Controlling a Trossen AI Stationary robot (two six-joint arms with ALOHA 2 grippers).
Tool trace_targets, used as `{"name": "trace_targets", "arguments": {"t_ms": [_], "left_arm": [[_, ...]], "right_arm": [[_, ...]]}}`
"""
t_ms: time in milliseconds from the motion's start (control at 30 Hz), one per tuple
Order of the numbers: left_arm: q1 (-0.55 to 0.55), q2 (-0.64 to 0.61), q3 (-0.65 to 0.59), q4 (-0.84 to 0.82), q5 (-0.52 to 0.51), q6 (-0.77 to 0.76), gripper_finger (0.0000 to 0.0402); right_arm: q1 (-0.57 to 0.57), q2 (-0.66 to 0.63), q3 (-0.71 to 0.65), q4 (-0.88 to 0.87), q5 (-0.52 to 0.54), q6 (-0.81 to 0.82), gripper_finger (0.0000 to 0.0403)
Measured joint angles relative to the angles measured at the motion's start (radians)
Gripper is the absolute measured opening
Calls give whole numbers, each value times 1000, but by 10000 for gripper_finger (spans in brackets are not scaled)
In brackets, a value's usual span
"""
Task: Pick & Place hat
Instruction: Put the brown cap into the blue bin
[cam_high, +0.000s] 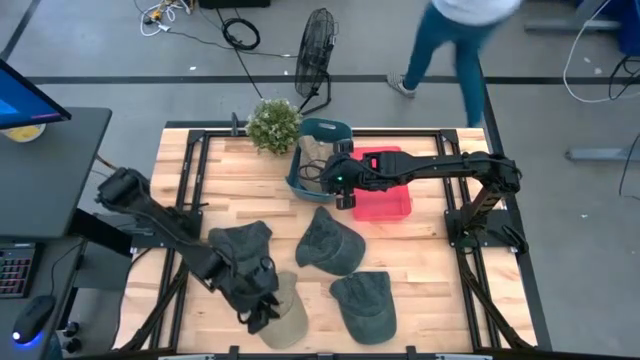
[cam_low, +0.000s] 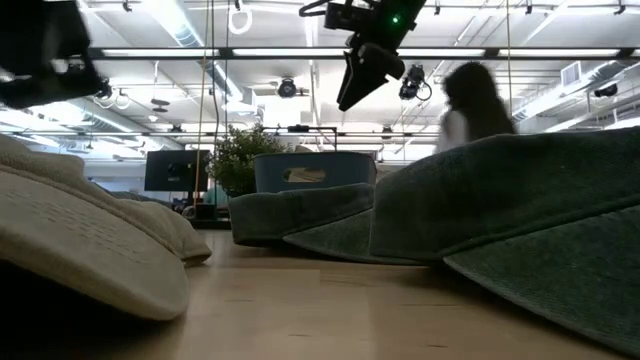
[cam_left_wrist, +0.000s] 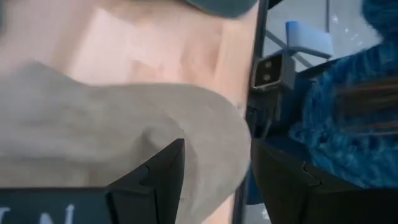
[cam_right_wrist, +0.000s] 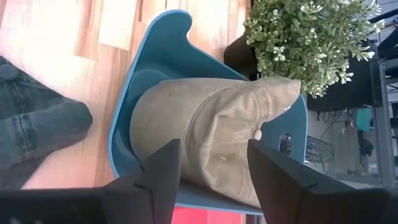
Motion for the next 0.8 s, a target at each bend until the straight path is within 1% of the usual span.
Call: {"name": "trace_targets", "arguments": {"t_ms": [133,400,533,667,800], "left_arm": [[-21,61,1,12,15,-73,188],[-30,119,1,9,17,-78,188],[-29,120,1,9,18,-73,188],[-22,88,15,-2,17,-71,184],[-19,70,71,-136,17,-70,175]], "right_arm": [[-1,0,0,0,0,12,190],[-1,0,0,1,-1,44,190],[-1,0,0,1,-3,43,190],[-1,0,0,1,-4,42,190],[-1,0,0,1,-4,41,190]]}}
